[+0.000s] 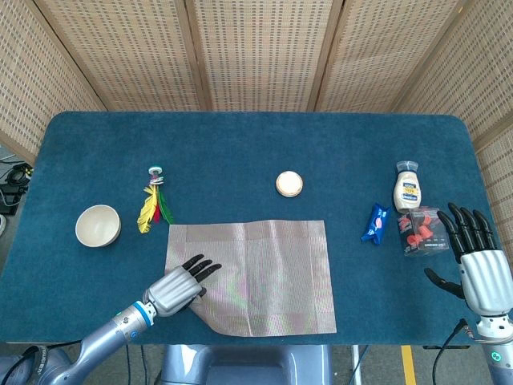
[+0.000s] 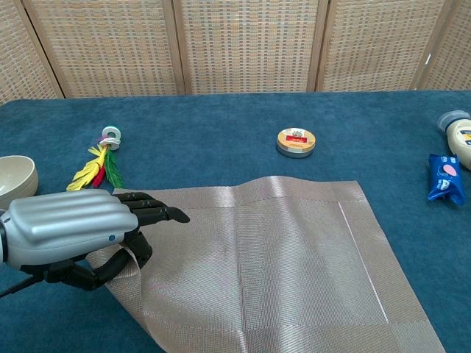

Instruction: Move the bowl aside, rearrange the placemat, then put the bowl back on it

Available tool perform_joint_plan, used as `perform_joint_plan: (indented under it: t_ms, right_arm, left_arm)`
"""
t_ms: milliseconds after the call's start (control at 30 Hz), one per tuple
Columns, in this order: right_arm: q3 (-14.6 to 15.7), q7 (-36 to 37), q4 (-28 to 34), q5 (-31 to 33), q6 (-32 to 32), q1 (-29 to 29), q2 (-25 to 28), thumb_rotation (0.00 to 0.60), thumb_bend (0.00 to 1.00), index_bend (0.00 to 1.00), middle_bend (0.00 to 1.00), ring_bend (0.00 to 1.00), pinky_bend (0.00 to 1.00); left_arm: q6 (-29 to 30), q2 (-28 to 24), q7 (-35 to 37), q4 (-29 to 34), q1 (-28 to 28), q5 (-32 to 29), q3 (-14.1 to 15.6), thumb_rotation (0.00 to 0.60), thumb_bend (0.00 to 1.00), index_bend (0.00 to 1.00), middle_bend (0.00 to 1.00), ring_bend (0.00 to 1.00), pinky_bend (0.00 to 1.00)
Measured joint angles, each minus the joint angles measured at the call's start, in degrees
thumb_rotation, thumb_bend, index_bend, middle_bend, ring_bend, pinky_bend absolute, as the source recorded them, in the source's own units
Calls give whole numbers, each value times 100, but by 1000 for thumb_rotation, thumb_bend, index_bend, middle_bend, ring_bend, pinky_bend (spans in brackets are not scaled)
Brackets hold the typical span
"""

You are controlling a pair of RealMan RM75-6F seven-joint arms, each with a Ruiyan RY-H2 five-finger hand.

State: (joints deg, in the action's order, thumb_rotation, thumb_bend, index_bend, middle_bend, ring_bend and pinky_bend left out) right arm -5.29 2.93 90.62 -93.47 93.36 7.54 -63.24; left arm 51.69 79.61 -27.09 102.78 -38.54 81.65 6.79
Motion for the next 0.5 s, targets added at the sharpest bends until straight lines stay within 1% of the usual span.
perform_joint_plan:
  t_ms: [33,67,100,167,200,333,433,500]
  right_arm:
    - [0,-4,1,-5,-2,-1,-2,600,0,48,0,0,0]
    - [1,-5,2,-10,-3,-2,-3,600,0,48,0,0,0]
    - [-1,-8,1,-11,-3,-3,-5,600,0,48,0,0,0]
    - [-2,-9,2,-16,-6,-3,-6,600,0,48,0,0,0]
    - [-2,-11,2,-21,-7,-4,-6,600,0,48,0,0,0]
    - [4,-24,12,-44,-12,-7,-8,600,0,48,0,0,0]
    - [14,-68,23,-73,-5,-13,-11,600,0,48,0,0,0]
    - [21,-92,38,-86,-7,-17,-14,600,0,48,0,0,0]
  left_arm:
    - [-3,1,7,-11,3,1,0,600,565,694,0,0,0]
    - [-9,-1,21,-31,7,-2,-3,600,441,540,0,0,0]
    - [-13,-6,23,-44,8,-5,-5,600,267,324,0,0,0]
    - [-29,-42,21,-51,7,-6,-2,600,41,51,0,0,0]
    - [-45,-72,25,-45,4,-11,3,600,1,1,0,0,0]
    - [-106,-285,178,28,-25,25,15,600,0,0,0,0,0]
    - [-117,-410,527,77,-38,144,23,600,0,0,0,0,0]
    - [-95,-504,917,101,-39,272,28,600,0,0,0,0,0]
